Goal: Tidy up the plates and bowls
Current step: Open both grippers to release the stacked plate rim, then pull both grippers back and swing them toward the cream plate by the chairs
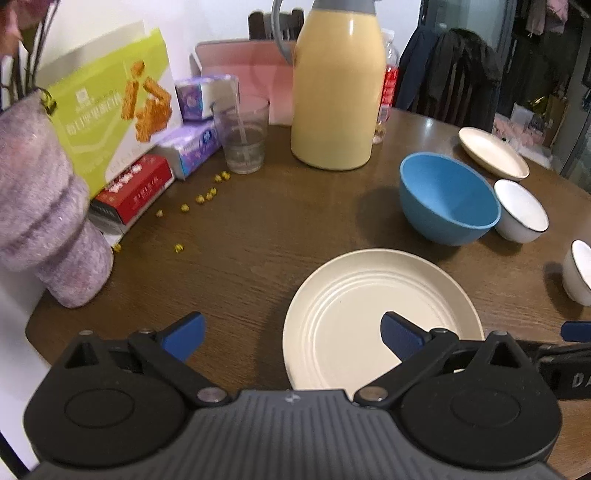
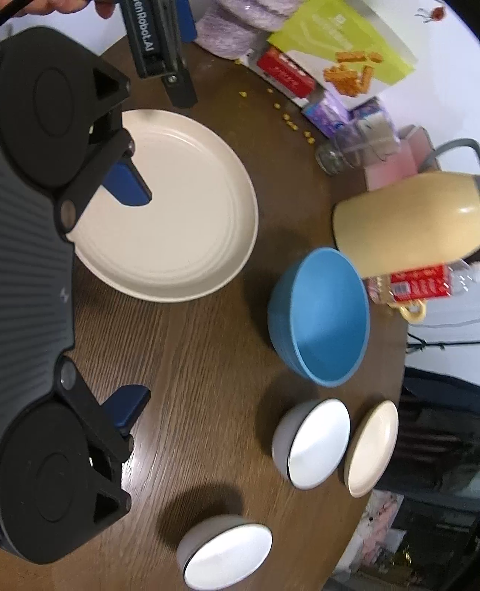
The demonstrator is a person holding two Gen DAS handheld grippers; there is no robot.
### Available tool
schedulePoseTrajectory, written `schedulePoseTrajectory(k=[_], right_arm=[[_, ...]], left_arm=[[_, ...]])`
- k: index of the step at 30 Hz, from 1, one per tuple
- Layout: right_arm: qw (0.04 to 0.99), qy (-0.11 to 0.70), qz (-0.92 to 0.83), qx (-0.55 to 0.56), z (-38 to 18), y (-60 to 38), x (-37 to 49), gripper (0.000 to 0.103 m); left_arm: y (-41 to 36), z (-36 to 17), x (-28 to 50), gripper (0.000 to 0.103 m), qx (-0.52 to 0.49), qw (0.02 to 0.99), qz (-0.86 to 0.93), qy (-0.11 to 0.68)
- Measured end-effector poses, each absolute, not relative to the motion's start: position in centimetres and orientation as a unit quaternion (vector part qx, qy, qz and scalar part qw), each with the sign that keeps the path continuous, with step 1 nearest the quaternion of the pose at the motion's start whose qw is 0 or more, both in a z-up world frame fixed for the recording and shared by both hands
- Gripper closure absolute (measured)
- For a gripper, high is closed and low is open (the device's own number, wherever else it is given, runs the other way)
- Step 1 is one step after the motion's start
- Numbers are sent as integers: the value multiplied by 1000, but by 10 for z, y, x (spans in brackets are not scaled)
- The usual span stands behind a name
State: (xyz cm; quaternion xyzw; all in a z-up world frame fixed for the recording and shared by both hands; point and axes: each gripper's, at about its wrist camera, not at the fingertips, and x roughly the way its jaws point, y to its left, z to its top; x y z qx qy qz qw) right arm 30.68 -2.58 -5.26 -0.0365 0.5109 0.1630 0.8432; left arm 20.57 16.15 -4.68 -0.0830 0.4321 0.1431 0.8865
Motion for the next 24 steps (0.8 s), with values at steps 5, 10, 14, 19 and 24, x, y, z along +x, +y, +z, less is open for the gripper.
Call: schedulePoseTrajectory(k=[5, 10, 14, 19, 24], right_arm=[[858, 492, 149, -21, -30, -39, 296, 0], [868, 481, 123, -12, -11, -52, 290, 0], [868, 487, 98, -8, -3, -62, 290, 0], [873, 481, 74, 9, 7, -81, 285, 0], [883, 466, 57, 31, 22, -102, 282, 0]], left_arm=[[160, -32, 196, 0, -81, 895, 130, 419], [155, -17, 190, 0, -84, 908, 108, 396], [151, -5, 190, 0, -90, 913, 89, 387], [141, 10, 190, 0, -89, 922, 62, 371], [123, 23, 192, 0, -67, 930, 48, 358]])
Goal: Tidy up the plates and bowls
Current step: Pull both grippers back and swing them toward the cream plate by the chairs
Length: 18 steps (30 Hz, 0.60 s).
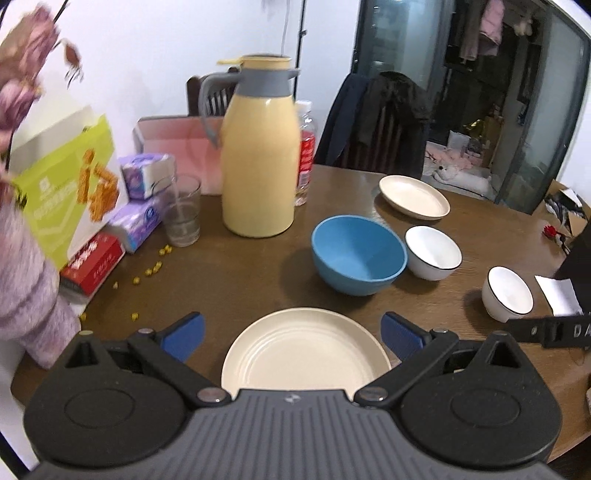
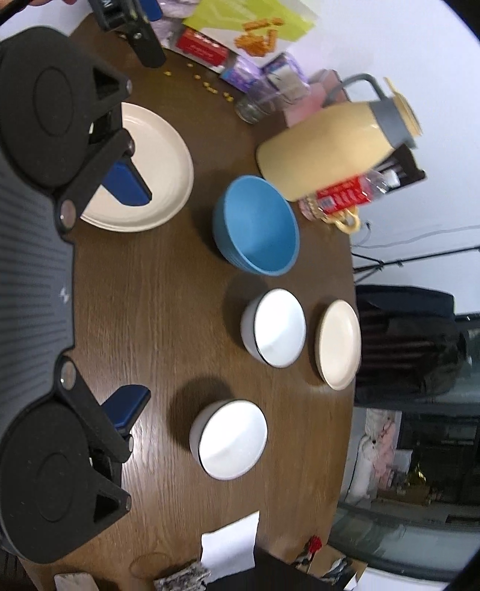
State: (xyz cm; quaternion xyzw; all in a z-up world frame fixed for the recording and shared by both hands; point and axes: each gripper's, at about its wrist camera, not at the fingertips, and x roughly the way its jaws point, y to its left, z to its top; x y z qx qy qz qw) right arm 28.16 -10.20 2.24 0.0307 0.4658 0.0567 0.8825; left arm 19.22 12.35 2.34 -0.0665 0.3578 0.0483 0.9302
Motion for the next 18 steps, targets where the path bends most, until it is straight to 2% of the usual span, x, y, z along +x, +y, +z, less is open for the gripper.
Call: schedulePoseTrajectory(k=[9, 18], right_arm=[[899, 433, 38, 45, 49, -135, 283, 0], [910, 412, 26, 46, 71, -163, 299, 0]], left_arm=[[95, 46, 203, 0, -43, 941, 39, 333], [79, 66, 228, 0, -62, 949, 31, 308]])
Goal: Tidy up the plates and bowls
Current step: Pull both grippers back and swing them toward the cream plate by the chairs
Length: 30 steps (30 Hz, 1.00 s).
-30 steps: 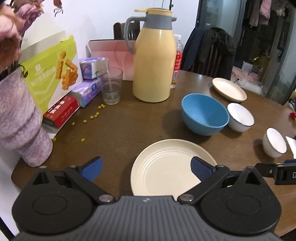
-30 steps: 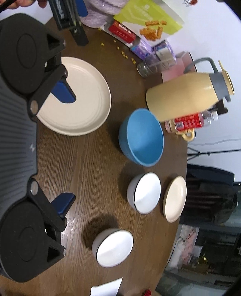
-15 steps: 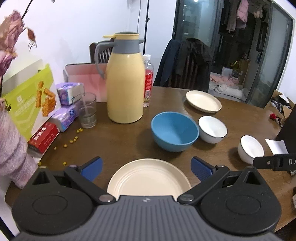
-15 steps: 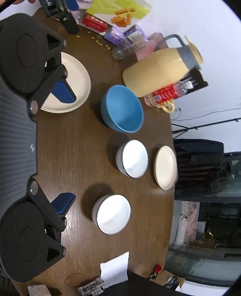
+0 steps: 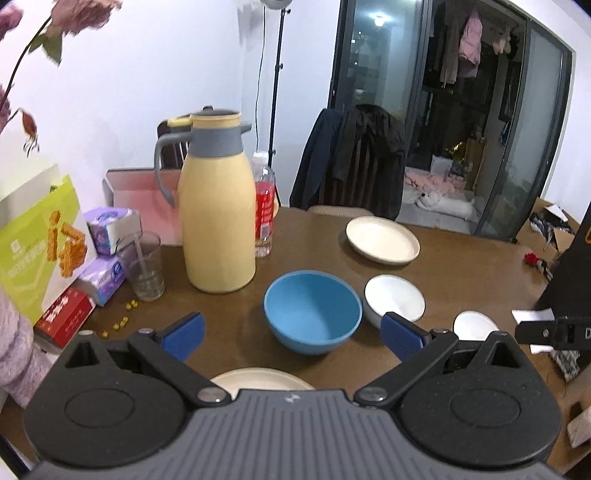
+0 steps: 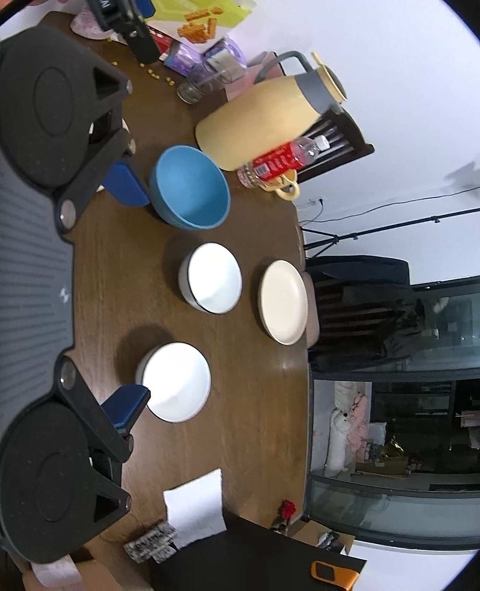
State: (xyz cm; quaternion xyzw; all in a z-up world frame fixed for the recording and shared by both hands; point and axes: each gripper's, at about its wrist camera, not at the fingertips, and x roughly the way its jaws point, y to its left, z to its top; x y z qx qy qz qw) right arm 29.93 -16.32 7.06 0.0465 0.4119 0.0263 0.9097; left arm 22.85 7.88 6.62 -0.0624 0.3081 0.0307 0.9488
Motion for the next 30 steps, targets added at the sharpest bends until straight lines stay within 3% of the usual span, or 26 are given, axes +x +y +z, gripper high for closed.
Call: schedulePoseTrajectory(k=[30], right_arm=[[909, 414, 22, 45, 96, -231, 435, 0]], left_arm=[[13, 87, 376, 0, -64, 922, 17, 382]])
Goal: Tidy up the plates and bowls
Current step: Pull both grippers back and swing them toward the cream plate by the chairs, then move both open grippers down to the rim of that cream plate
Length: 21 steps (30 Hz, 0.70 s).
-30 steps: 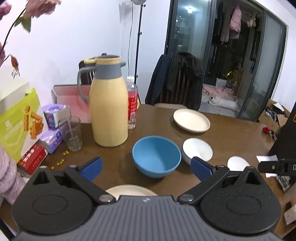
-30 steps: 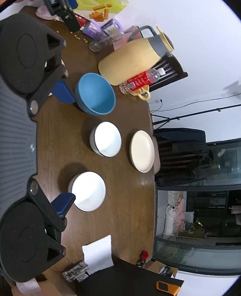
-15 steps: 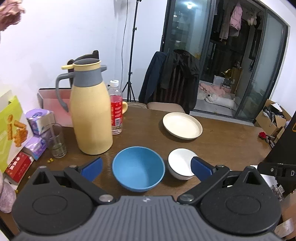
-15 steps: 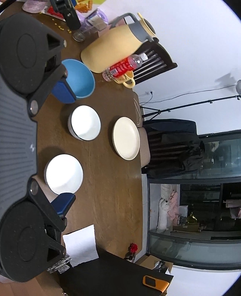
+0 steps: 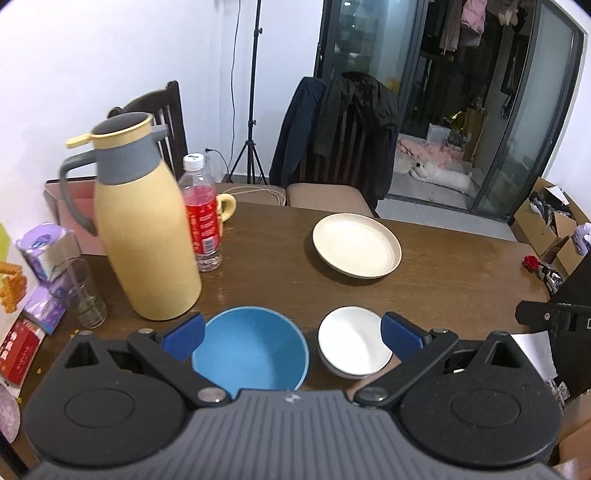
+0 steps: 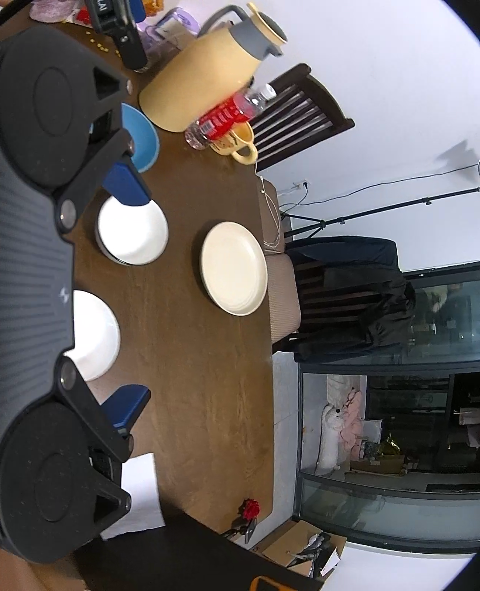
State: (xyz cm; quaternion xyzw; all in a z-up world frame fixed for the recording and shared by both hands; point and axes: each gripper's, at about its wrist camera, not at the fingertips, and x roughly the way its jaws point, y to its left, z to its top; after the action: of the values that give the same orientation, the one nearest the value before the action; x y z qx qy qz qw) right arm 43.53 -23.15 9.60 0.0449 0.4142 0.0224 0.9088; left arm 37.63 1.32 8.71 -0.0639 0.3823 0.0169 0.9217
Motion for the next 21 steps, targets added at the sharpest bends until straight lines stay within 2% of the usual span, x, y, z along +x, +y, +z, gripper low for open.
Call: schedulePoseTrajectory(k=[9, 21], right_arm=[[898, 437, 17, 49, 91, -262, 509, 0], [882, 467, 18, 62, 62, -290, 599, 0]], left_arm=[[-15, 91, 439, 0, -44, 915, 20, 401], [-31, 74, 517, 0, -70, 895, 36, 439]])
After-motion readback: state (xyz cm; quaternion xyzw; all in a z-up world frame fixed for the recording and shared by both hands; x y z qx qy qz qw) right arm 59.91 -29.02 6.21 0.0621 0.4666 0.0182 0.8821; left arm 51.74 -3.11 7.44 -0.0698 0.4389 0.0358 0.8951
